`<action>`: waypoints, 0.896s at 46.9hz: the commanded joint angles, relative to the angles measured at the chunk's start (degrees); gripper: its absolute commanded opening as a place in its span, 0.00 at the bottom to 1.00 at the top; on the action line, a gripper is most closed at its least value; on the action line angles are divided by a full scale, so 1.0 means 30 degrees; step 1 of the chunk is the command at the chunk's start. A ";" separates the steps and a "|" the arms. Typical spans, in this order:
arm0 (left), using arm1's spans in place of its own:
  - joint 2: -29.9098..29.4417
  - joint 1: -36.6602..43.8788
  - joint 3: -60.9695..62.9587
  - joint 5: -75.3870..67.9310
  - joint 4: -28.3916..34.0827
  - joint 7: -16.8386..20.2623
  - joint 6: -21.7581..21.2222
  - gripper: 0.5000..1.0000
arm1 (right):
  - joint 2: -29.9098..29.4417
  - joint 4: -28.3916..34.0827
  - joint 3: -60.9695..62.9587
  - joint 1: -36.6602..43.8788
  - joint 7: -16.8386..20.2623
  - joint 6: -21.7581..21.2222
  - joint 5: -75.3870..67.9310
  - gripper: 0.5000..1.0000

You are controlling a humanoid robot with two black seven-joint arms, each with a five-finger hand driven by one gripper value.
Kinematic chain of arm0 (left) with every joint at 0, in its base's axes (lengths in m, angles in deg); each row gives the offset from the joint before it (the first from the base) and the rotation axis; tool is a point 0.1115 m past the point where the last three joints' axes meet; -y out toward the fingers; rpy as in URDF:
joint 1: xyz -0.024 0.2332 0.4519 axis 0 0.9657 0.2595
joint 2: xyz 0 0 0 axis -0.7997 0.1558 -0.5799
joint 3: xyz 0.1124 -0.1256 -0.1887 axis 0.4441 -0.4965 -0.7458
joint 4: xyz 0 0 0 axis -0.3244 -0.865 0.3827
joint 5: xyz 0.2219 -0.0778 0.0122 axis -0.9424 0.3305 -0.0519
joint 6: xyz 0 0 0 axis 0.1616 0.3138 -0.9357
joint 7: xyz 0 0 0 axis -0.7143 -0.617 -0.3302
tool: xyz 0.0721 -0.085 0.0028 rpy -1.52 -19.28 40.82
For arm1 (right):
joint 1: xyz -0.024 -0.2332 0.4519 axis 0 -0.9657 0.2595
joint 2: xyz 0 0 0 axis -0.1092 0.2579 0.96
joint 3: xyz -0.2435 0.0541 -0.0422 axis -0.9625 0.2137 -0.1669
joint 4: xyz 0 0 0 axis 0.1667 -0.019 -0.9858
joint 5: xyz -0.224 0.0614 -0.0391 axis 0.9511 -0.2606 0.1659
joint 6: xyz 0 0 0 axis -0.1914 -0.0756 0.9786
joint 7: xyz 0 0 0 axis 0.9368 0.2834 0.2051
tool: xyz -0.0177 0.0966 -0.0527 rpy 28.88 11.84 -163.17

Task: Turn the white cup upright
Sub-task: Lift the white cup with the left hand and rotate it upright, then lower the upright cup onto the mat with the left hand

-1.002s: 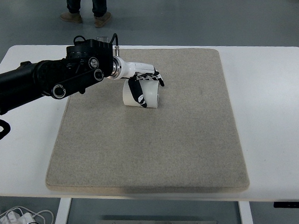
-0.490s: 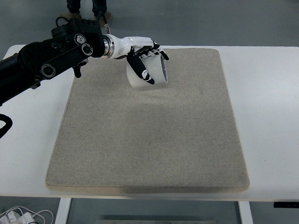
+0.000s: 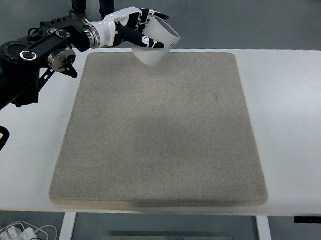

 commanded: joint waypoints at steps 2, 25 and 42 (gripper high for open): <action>0.0020 0.0727 -0.0634 0.0903 0.0183 0.0769 0.0043 0.00 | 0.0000 0.0000 -0.0001 -0.0002 0.0002 -0.0024 0.0002 0.90; 0.0459 0.4448 -0.5031 0.0963 0.0183 0.4986 0.0189 0.00 | 0.0000 0.0000 -0.0001 -0.0002 0.0002 0.0005 0.0002 0.90; 0.1016 0.5504 -0.4767 0.0290 0.0241 0.8746 0.0072 0.00 | 0.0000 0.0000 -0.0001 -0.0002 0.0002 0.0005 0.0002 0.90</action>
